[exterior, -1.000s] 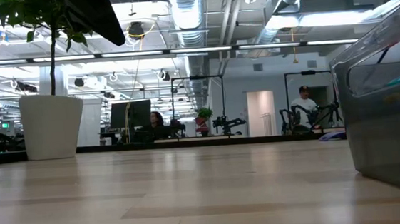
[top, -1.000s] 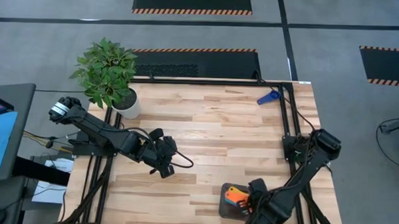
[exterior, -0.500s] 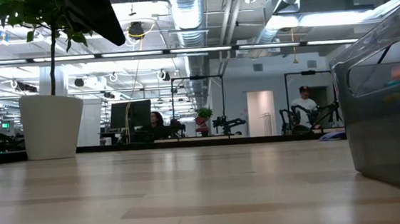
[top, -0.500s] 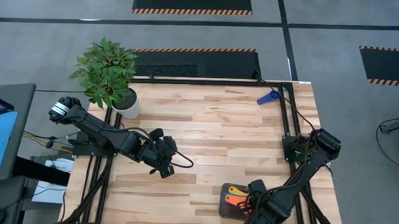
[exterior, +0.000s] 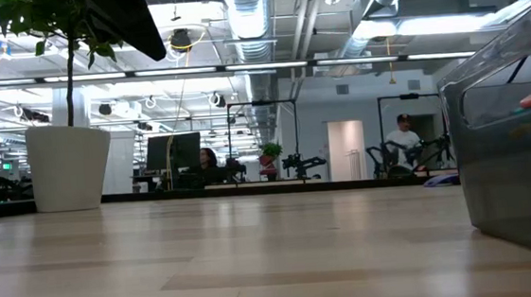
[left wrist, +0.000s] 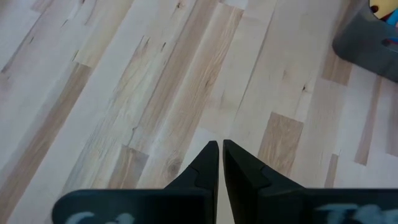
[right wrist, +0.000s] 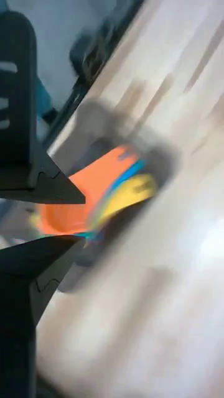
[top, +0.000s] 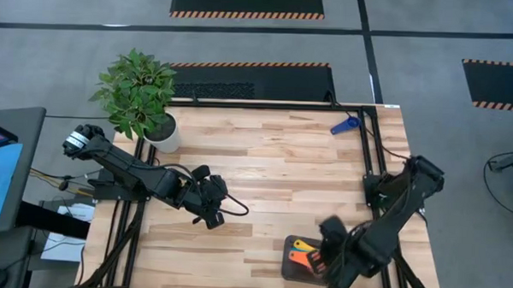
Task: Nest measuring cups in basket
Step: Move the dark blue measuring cup on the center of the table
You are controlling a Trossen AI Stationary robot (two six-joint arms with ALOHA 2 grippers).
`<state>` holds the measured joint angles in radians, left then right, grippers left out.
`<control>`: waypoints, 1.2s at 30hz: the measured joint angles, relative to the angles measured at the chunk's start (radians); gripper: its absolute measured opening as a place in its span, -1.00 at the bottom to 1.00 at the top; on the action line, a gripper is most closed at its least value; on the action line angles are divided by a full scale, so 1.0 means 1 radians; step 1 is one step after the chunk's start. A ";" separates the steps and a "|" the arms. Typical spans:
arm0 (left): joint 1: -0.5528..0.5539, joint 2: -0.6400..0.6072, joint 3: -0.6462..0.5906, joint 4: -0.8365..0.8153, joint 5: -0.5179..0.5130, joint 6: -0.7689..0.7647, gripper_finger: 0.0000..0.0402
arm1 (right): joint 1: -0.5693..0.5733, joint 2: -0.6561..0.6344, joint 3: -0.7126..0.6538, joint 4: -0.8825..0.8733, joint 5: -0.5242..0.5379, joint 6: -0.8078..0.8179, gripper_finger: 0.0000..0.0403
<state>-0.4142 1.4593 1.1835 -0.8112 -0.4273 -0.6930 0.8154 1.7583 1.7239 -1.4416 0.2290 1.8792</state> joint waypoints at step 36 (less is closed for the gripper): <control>0.102 0.000 0.000 0.003 -0.113 -0.028 -0.95 | -1.687 -0.308 -0.262 -0.057 0.705 -1.327 -0.69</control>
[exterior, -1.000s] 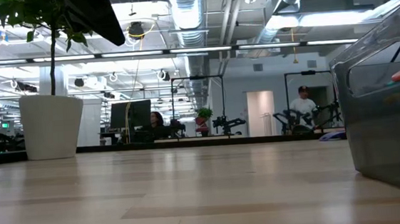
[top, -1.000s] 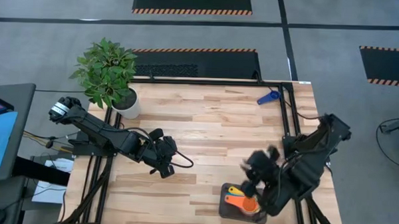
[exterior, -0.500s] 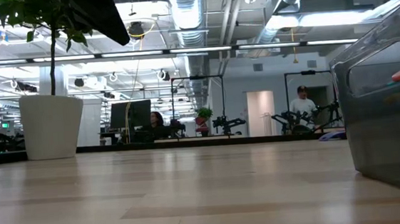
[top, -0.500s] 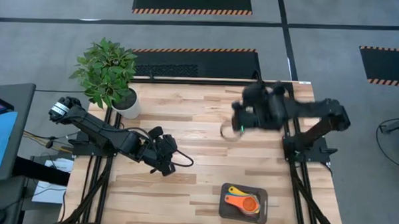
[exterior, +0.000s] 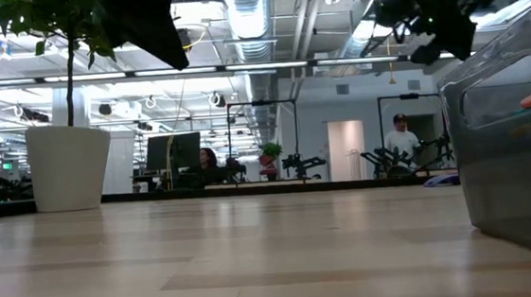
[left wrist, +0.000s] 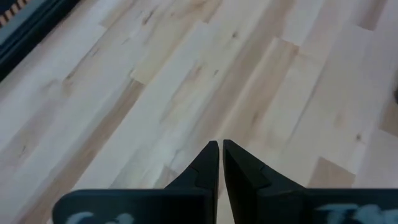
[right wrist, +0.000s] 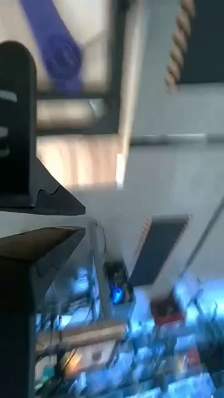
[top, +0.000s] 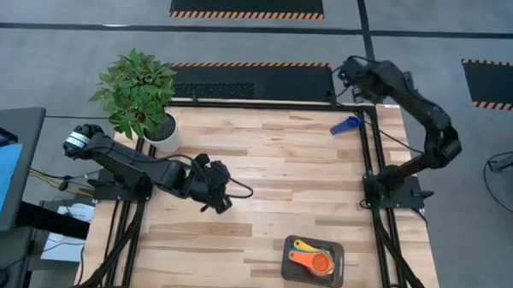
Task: Nest measuring cups in basket
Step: Move the dark blue measuring cup on the center of the table
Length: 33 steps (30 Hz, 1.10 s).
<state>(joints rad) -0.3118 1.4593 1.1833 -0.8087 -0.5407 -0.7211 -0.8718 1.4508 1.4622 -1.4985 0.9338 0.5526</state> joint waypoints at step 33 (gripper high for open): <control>0.091 0.000 0.000 0.019 0.018 -0.047 -0.95 | -0.161 0.229 -0.029 0.283 -0.676 -0.364 -0.69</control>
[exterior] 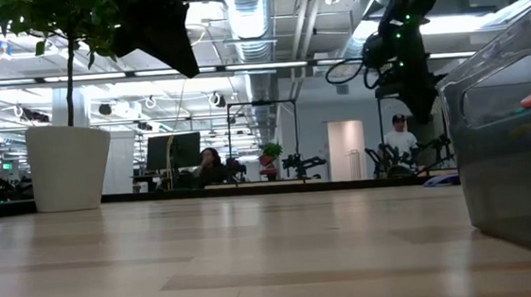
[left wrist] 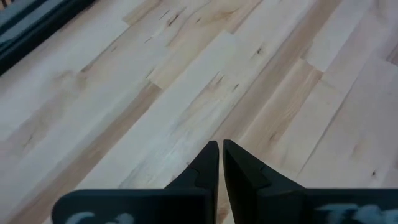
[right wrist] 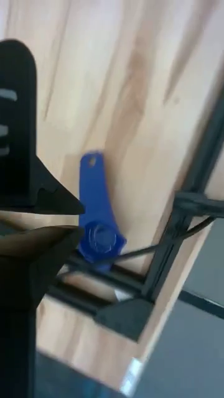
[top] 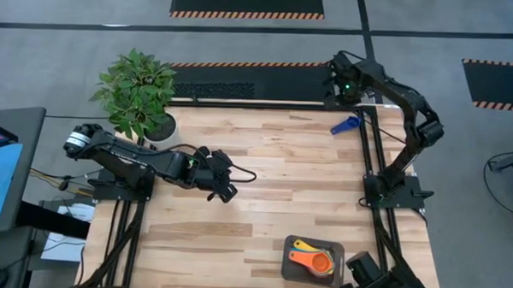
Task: Nest measuring cups in basket
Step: Move the dark blue measuring cup on the center of the table
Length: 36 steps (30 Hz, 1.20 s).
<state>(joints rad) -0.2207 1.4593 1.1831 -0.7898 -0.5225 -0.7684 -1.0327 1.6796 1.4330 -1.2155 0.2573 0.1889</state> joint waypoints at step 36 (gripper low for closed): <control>-0.002 0.000 0.000 -0.006 0.006 -0.021 -0.95 | 0.036 0.128 -0.209 0.003 0.083 -0.349 -0.56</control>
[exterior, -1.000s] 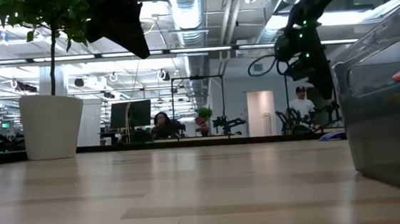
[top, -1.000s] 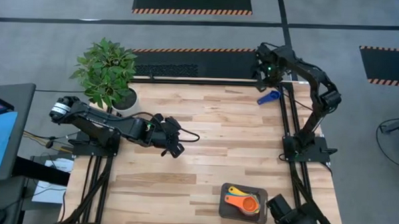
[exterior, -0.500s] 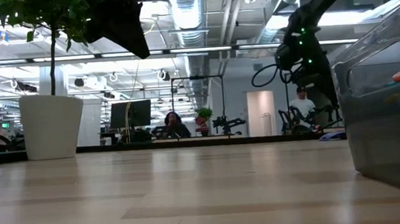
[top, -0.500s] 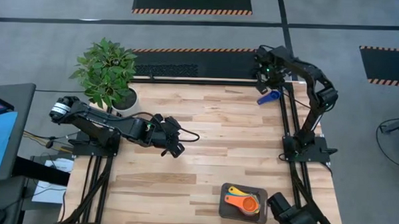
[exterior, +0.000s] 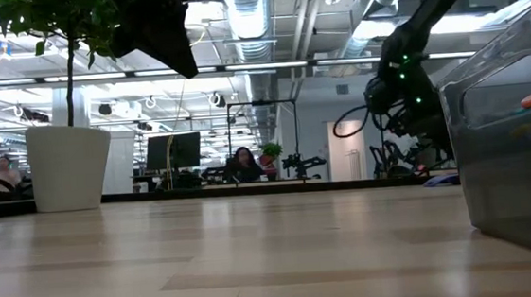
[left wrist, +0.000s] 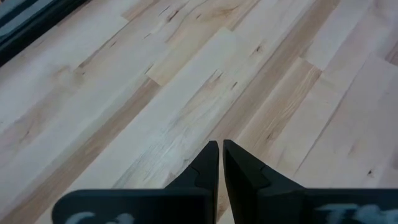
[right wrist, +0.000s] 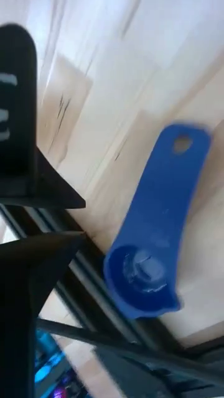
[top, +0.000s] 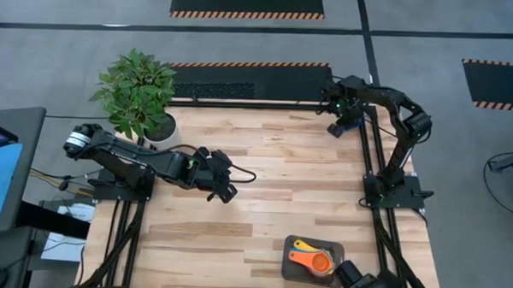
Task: Nest measuring cups in basket
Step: Move the dark blue measuring cup on the center of the table
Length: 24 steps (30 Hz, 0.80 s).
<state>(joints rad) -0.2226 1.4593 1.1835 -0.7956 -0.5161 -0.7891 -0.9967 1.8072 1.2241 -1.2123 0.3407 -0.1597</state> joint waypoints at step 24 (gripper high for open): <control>0.000 0.000 0.000 0.001 0.014 -0.010 -0.95 | -0.068 -0.001 -0.064 0.201 0.025 0.322 -0.77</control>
<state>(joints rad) -0.2226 1.4593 1.1835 -0.7944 -0.5022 -0.7994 -1.0651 1.8061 1.1599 -1.0114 0.3655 0.1620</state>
